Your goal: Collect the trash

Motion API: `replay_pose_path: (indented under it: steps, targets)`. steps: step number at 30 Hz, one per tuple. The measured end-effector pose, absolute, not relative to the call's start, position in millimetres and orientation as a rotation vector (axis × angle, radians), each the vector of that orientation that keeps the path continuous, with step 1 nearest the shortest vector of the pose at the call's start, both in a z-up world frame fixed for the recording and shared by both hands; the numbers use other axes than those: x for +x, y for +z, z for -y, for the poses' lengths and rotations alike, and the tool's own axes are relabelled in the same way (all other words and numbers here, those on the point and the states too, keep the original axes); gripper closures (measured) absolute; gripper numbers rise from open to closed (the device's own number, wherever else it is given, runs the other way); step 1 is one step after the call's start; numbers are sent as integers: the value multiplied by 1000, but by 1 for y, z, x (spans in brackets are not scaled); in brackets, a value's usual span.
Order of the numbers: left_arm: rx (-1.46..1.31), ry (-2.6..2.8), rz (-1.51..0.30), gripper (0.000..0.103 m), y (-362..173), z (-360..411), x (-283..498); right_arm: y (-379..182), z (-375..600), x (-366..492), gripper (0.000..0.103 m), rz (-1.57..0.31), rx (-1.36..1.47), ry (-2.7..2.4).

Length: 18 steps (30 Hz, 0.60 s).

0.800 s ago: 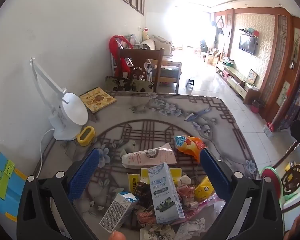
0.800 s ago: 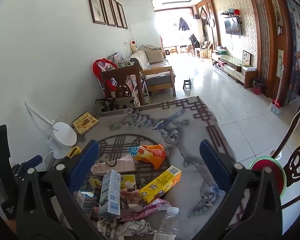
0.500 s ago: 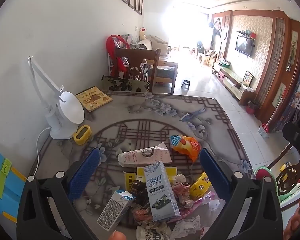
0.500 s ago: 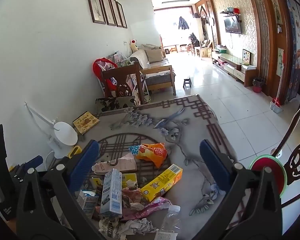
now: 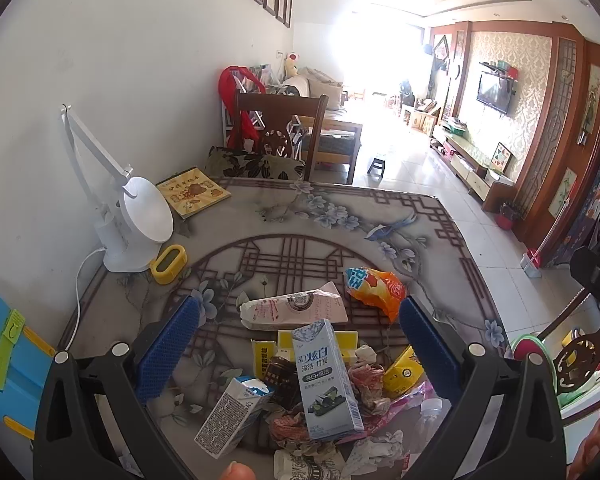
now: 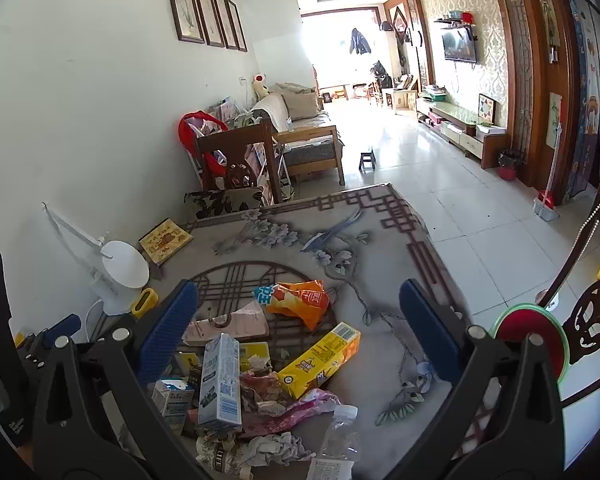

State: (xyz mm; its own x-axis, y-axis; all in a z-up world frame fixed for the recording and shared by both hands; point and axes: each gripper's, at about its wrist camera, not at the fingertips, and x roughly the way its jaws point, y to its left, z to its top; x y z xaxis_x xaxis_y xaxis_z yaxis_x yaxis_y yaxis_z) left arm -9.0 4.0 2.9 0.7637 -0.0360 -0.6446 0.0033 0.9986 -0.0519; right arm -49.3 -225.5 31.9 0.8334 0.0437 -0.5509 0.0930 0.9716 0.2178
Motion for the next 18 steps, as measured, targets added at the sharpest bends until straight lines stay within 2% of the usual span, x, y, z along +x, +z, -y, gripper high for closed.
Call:
replay_pose_path:
  steps: [18]
  targets:
    - [-43,-14,-713,8,-5,-1,-4,32,227,-51,3,-586,214,-56]
